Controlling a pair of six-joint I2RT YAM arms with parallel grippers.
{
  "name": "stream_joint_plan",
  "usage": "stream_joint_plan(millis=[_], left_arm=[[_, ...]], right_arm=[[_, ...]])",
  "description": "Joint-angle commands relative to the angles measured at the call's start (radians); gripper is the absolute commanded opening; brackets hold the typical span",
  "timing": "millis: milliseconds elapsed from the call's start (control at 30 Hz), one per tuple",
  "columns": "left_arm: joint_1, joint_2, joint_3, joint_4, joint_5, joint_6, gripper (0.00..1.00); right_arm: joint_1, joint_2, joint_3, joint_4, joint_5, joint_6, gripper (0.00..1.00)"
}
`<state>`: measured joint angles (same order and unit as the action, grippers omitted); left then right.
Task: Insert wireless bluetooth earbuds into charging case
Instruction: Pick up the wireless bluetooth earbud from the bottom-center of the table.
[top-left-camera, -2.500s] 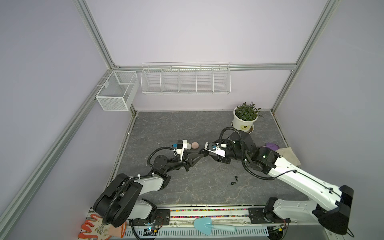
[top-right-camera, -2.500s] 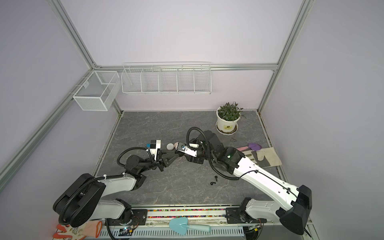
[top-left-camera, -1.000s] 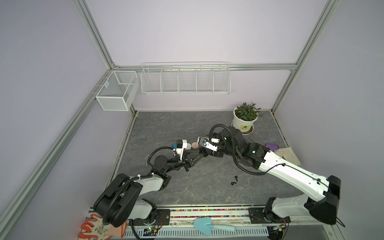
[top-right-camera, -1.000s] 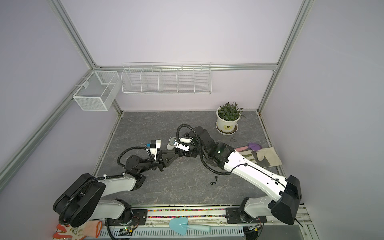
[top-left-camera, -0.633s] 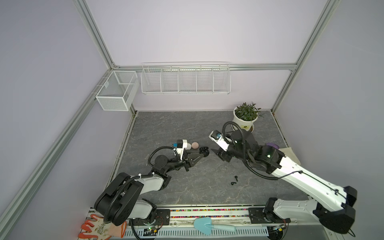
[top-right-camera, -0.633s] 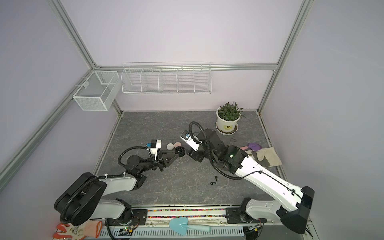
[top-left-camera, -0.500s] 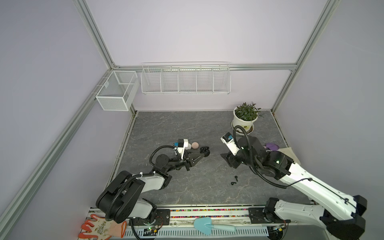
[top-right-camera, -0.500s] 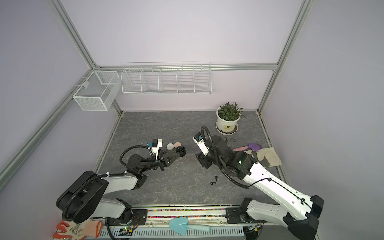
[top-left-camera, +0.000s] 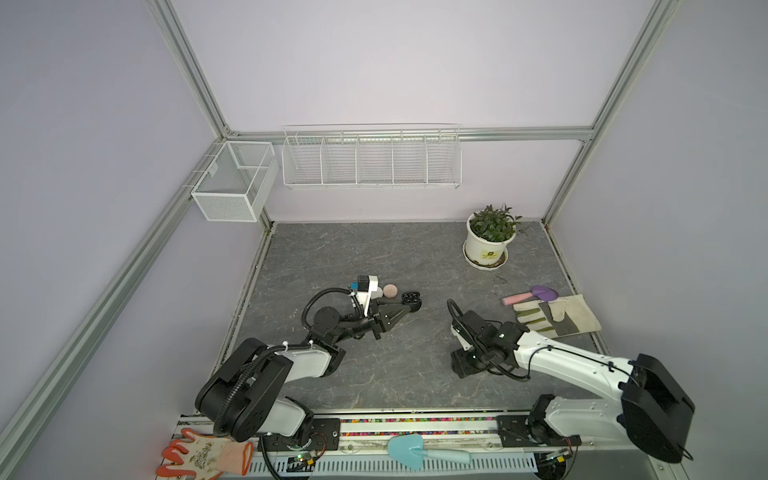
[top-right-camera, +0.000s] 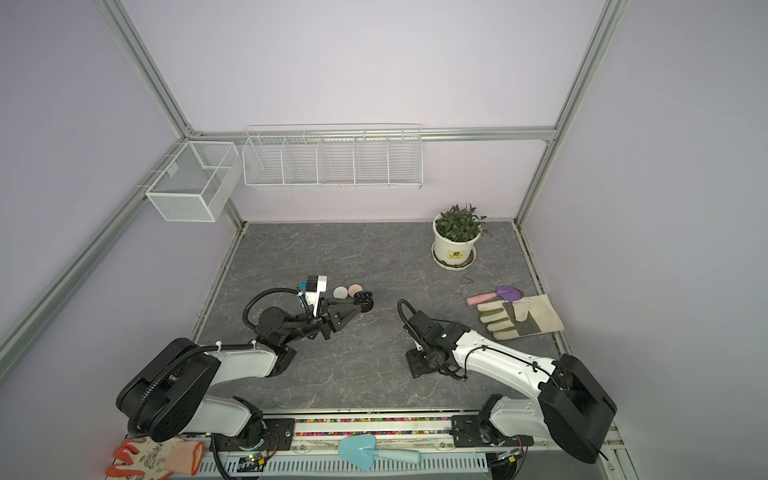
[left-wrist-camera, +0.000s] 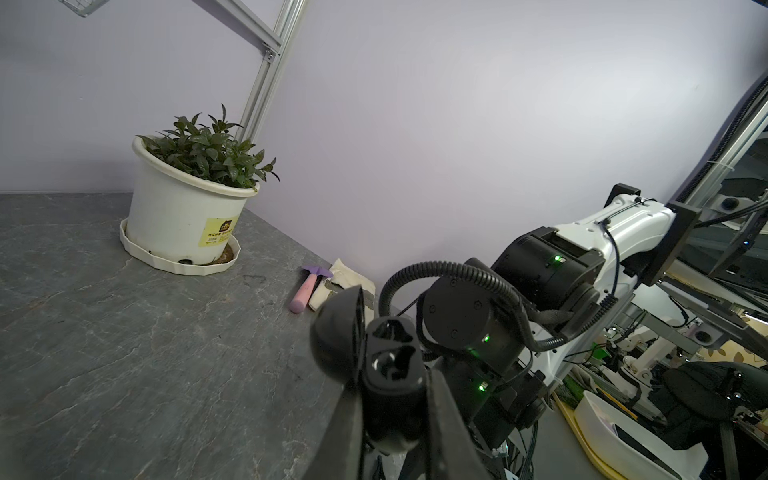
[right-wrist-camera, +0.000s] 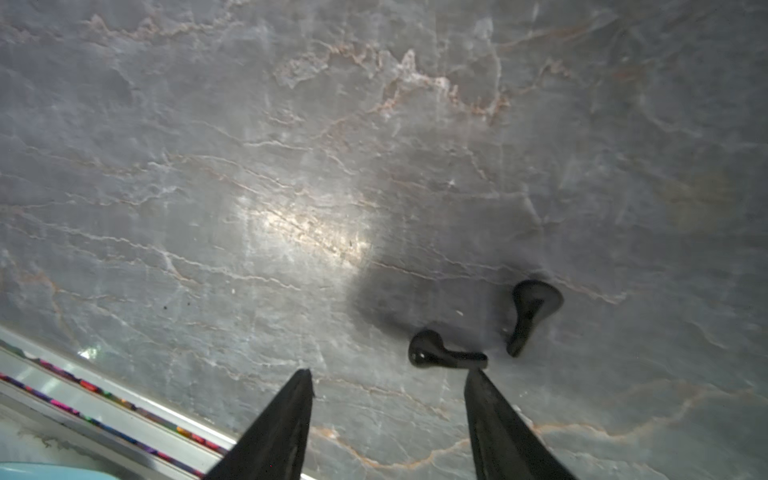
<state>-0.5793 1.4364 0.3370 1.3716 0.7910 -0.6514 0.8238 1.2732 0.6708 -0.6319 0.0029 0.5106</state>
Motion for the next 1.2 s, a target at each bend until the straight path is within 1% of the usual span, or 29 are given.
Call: stream_joint_plan(millis=[0, 133, 300, 633, 900, 1033, 1167], left_arm=[[-0.006, 0.016, 0.024, 0.041, 0.013, -0.016, 0.00], [-0.006, 0.017, 0.023, 0.042, 0.017, -0.020, 0.00], [-0.005, 0.016, 0.019, 0.041, 0.017, -0.020, 0.00], [-0.005, 0.012, 0.018, 0.043, 0.019, -0.022, 0.00], [-0.006, 0.015, 0.017, 0.041, 0.014, -0.024, 0.00], [-0.005, 0.016, 0.016, 0.041, 0.010, -0.024, 0.00], [-0.004, 0.016, 0.017, 0.043, 0.011, -0.027, 0.00]], right_arm=[[-0.011, 0.016, -0.017, 0.065, -0.009, 0.040, 0.63], [-0.023, 0.036, -0.022, 0.080, 0.006, 0.028, 0.64], [-0.031, 0.065, -0.033, 0.082, -0.007, 0.034, 0.65], [-0.027, 0.048, -0.064, 0.073, -0.034, 0.072, 0.68], [0.011, 0.052, -0.060, 0.062, -0.068, 0.137, 0.62], [0.048, 0.052, -0.057, 0.033, -0.065, 0.165, 0.62], [0.055, 0.036, -0.059, 0.003, -0.042, 0.192, 0.62]])
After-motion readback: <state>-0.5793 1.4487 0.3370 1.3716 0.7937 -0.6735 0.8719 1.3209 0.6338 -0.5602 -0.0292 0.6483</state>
